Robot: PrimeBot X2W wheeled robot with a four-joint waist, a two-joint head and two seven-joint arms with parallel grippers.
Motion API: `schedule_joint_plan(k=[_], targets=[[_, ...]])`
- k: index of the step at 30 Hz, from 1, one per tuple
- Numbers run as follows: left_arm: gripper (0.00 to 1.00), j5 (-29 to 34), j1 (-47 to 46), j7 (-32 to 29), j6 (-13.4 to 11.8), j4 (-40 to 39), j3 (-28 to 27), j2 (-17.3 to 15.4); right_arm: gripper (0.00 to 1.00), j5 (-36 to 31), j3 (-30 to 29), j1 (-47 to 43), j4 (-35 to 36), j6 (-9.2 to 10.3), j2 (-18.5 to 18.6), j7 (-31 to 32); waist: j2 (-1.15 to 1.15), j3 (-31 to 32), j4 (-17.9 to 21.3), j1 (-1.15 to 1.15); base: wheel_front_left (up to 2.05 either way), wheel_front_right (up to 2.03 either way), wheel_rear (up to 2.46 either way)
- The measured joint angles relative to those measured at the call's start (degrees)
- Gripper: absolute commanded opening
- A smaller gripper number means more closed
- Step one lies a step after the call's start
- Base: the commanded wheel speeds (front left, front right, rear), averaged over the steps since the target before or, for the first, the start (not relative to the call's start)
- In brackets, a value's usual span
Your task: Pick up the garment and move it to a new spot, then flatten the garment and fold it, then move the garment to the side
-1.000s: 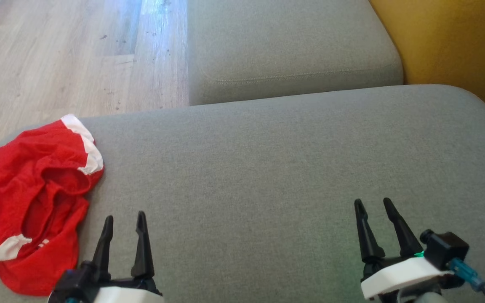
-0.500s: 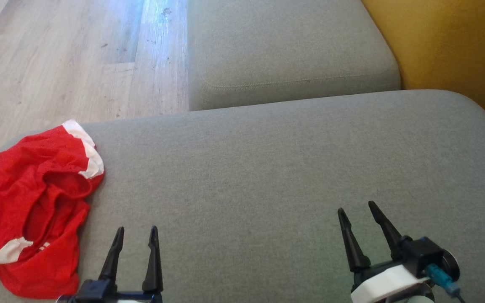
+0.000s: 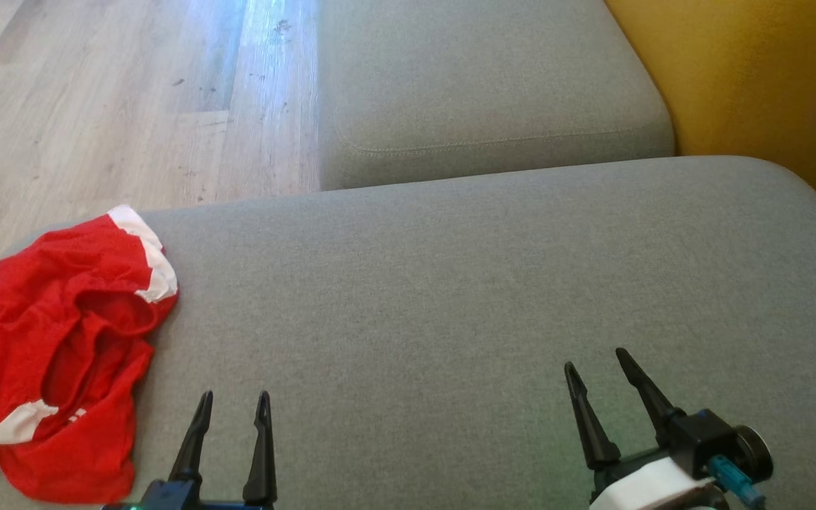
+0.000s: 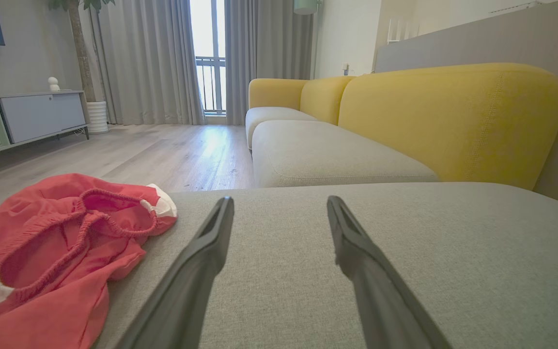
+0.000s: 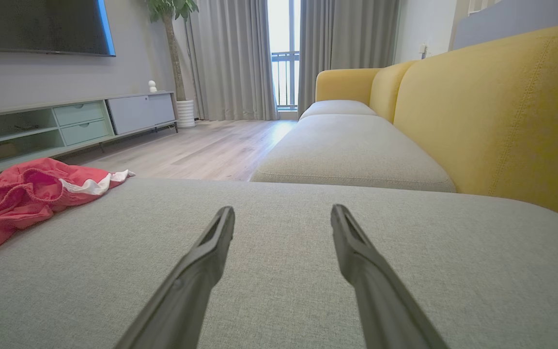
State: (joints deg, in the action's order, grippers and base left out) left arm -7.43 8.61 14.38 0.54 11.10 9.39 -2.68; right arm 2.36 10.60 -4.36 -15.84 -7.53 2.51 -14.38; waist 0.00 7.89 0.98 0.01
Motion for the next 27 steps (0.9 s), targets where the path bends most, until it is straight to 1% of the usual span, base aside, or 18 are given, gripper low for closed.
schedule_joint_plan(k=[5, 12, 18, 27], targets=[[1.0, 0.0, 0.0, 0.0, 0.02, 0.31, 0.01, 0.0, 1.0, 0.01, -0.19, 0.0, 0.0, 0.0, 0.0, 0.0, 0.0, -0.01, -0.35, 0.0, 0.0, 0.0, 0.0], [1.0, 0.01, -0.05, 0.0, 0.0, 1.48, 0.0, -0.01, 1.0, 0.11, -0.18, -0.28, 0.0, 0.0, 0.01, 0.0, 0.0, -0.2, -2.71, 0.0, 0.0, 0.0, 0.0], [1.0, 0.25, -0.14, 0.0, -0.02, 1.62, -0.59, -0.03, 1.0, 0.7, 0.02, -1.42, 0.01, 0.0, 0.01, 0.0, 0.0, -0.68, -7.02, 0.0, 0.0, 0.0, 0.0], [1.0, 0.42, -0.14, 0.0, -0.55, 1.47, -4.1, -0.18, 1.0, 1.21, 0.66, -1.31, 0.03, 0.0, 0.01, 0.0, 0.0, -1.54, -15.41, 0.0, 0.0, 0.0, 0.0]])
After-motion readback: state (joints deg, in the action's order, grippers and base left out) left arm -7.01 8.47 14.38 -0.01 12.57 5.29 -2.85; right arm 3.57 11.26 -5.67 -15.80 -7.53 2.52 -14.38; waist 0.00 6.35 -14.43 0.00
